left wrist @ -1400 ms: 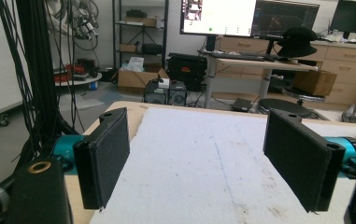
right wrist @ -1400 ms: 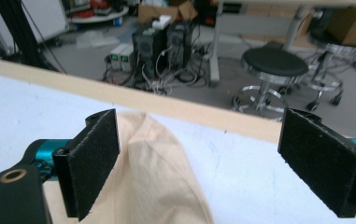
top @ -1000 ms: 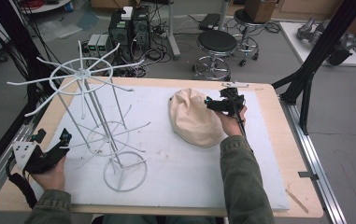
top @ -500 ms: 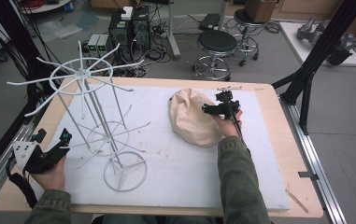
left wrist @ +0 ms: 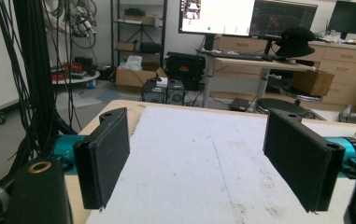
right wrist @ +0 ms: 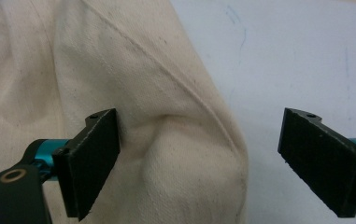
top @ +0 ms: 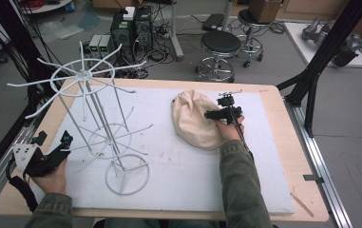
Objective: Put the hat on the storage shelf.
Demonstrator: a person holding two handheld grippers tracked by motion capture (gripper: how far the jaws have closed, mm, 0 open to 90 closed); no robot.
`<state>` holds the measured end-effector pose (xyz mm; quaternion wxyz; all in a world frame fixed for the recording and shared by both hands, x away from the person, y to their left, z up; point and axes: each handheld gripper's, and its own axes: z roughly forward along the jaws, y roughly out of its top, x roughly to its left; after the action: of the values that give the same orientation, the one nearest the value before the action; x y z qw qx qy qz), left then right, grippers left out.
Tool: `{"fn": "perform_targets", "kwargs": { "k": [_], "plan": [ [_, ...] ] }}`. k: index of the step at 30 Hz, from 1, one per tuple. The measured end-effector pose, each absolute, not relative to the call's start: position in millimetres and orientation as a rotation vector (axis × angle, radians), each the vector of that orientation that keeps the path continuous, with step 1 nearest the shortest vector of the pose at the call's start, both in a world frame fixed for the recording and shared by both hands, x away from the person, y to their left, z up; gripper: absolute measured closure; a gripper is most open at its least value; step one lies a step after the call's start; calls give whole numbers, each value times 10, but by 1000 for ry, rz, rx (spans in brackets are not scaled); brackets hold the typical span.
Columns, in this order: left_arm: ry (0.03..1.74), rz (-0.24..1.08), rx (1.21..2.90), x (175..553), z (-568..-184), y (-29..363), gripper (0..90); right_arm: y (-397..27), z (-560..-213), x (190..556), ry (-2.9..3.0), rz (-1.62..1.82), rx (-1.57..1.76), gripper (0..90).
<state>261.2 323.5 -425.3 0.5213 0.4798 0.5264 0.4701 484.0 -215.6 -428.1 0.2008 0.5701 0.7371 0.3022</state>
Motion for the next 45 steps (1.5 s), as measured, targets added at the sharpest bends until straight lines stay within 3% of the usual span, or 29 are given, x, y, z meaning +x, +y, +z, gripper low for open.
{"fn": "perform_targets", "kwargs": {
  "k": [3, 5, 11, 14, 18, 21, 24, 34, 45],
  "plan": [
    [1264, 1123, 1146, 2615, -4256, 3237, 231, -2157, -4300, 4845, 2077, 835, 1605, 127],
    [1264, 1123, 1147, 2616, -4257, 3237, 231, -2169, -4325, 4854, 2139, 854, 1617, 220],
    [1264, 1122, 1148, 2617, -4258, 3236, 231, -2201, -4342, 4866, 2161, 887, 1672, 288],
    [1265, 1123, 1150, 2616, -4257, 3233, 231, -2201, -4329, 4856, 2171, 848, 1652, 399],
    [1265, 1121, 1150, 2618, -4257, 3232, 231, -2197, -4318, 4847, 2176, 829, 1654, 461],
    [1266, 1117, 1149, 2620, -4258, 3233, 232, -2173, -4303, 4835, 2189, 815, 1649, 606],
    [1266, 1116, 1148, 2622, -4258, 3233, 231, -2161, -4293, 4828, 2202, 797, 1631, 671],
    [1270, 1111, 1144, 2628, -4263, 3237, 232, -2138, -4232, 4785, 2192, 734, 1559, 769],
    [1270, 1111, 1142, 2629, -4262, 3236, 232, -2144, -4216, 4760, 2164, 745, 1541, 781]
  ]
}}
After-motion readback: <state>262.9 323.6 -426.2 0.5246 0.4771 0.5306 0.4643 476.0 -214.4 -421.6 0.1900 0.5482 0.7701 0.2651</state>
